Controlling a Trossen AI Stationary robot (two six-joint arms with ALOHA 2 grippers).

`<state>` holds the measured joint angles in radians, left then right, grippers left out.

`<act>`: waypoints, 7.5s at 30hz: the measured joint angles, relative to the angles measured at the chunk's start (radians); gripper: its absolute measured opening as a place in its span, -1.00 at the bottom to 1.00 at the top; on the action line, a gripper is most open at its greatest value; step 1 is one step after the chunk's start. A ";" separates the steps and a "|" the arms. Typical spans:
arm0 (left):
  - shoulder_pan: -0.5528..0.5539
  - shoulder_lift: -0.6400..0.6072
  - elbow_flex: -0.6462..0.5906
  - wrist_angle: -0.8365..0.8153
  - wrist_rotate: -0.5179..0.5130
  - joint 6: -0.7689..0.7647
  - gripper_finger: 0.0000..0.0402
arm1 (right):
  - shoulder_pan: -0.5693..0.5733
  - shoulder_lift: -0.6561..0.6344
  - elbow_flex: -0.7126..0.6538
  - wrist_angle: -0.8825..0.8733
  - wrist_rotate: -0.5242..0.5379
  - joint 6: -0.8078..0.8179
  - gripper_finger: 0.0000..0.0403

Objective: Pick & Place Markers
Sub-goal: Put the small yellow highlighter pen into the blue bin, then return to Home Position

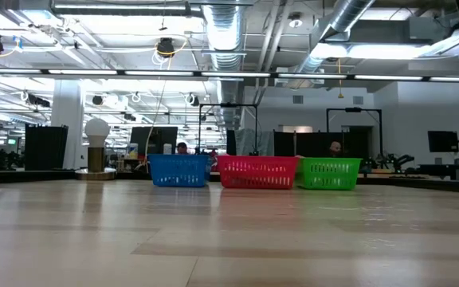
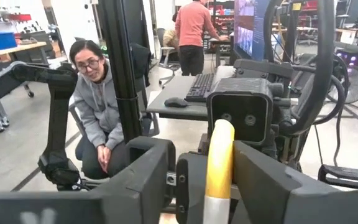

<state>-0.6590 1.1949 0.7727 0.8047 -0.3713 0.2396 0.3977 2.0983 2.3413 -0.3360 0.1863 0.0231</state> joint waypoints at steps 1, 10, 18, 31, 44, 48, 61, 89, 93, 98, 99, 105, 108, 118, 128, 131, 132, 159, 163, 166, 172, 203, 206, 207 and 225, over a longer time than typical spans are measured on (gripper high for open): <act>0.000 -0.002 0.000 -0.002 -0.003 0.000 -0.80 | 0.001 -0.003 0.000 -0.002 -0.001 -0.001 -0.15; 0.000 -0.027 0.000 -0.022 -0.049 -0.004 -0.81 | 0.029 -0.070 -0.001 -0.072 0.064 -0.048 0.10; 0.006 -0.100 0.000 -0.154 -0.204 0.008 -0.80 | 0.050 -0.174 0.000 -0.329 0.226 -0.026 0.06; 0.297 -0.136 0.000 -0.567 -0.358 -0.357 -0.79 | -0.001 -0.196 0.000 -0.965 0.322 0.284 -0.14; 0.820 -0.073 0.000 -0.692 0.121 -0.492 -0.81 | -0.139 -0.197 -0.011 -1.076 0.415 0.185 -0.16; 0.904 -0.015 0.000 -0.723 0.202 -0.501 -0.75 | -0.162 -0.197 -0.011 -1.074 0.414 0.131 -0.16; 1.020 0.225 0.000 -0.723 0.276 -0.635 -0.75 | -0.260 -0.197 -0.011 -1.066 0.359 0.012 -0.16; 1.043 0.319 -0.001 -0.755 0.376 -0.763 -0.55 | -0.349 -0.197 -0.011 -1.026 0.145 -0.132 -0.16; 1.045 0.314 -0.001 -0.776 0.382 -0.724 -0.53 | -0.355 -0.197 -0.011 -1.024 0.145 -0.137 -0.16; 1.001 0.220 -0.001 -0.774 0.398 -0.611 -0.55 | -0.362 -0.197 -0.011 -1.003 0.064 -0.163 -0.16; 0.989 0.189 -0.001 -0.773 0.398 -0.590 -0.55 | -0.361 -0.197 -0.011 -0.993 0.047 -0.170 -0.16; 0.913 -0.031 -0.001 -0.766 0.372 -0.472 -0.55 | -0.361 -0.197 -0.011 -0.939 0.038 -0.181 -0.16; 0.873 -0.135 -0.001 -0.766 0.373 -0.441 -0.55 | -0.363 -0.197 -0.011 -0.896 0.049 -0.173 -0.16; 0.795 -0.318 -0.001 -0.775 0.372 -0.351 -0.55 | -0.426 -0.196 -0.011 -0.850 0.049 -0.177 -0.16; 0.794 -0.335 -0.001 -0.792 0.400 -0.353 -0.55 | -0.446 -0.196 -0.011 -0.828 0.048 -0.162 -0.16; 0.794 -0.358 -0.001 -0.788 0.440 -0.355 -0.55 | -0.447 -0.196 -0.011 -0.830 0.048 -0.162 -0.16; 0.794 -0.369 -0.001 -0.788 0.444 -0.359 -0.55 | -0.450 -0.196 -0.011 -0.829 0.048 -0.156 -0.16; 0.651 -0.544 -0.001 -0.783 0.473 -0.478 -0.55 | -0.286 -0.182 -0.011 -0.309 -0.441 0.081 -0.16; 0.650 -0.552 -0.001 -0.782 0.474 -0.510 -0.55 | -0.284 -0.178 -0.012 -0.332 -0.577 0.092 -0.16; 0.644 -0.571 -0.001 -0.782 0.480 -0.502 -0.55 | -0.284 -0.179 -0.011 -0.329 -0.627 0.093 -0.16; 0.644 -0.642 -0.076 -0.762 0.458 -0.506 -0.55 | -0.310 -0.205 -0.012 -0.413 -0.682 0.052 -0.16; 0.613 -0.770 -0.768 -0.018 0.360 -0.639 -0.55 | -0.434 -1.245 -1.201 0.013 -0.487 0.100 -0.16; 0.613 -0.770 -0.768 -0.019 0.360 -0.638 -0.55 | -0.452 -1.435 -1.443 0.124 -0.438 0.136 -0.16; 0.613 -0.770 -0.768 -0.018 0.360 -0.638 -0.55 | -0.455 -1.493 -1.512 0.148 -0.424 0.145 -0.16; 0.614 -0.769 -0.767 -0.018 0.351 -0.645 -0.55 | -0.457 -2.090 -2.144 0.250 -0.318 0.240 -0.16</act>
<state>-0.0452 0.4255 0.0058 0.7866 -0.0200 -0.4051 -0.0589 0.0078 0.1971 -0.0861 -0.1314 0.2634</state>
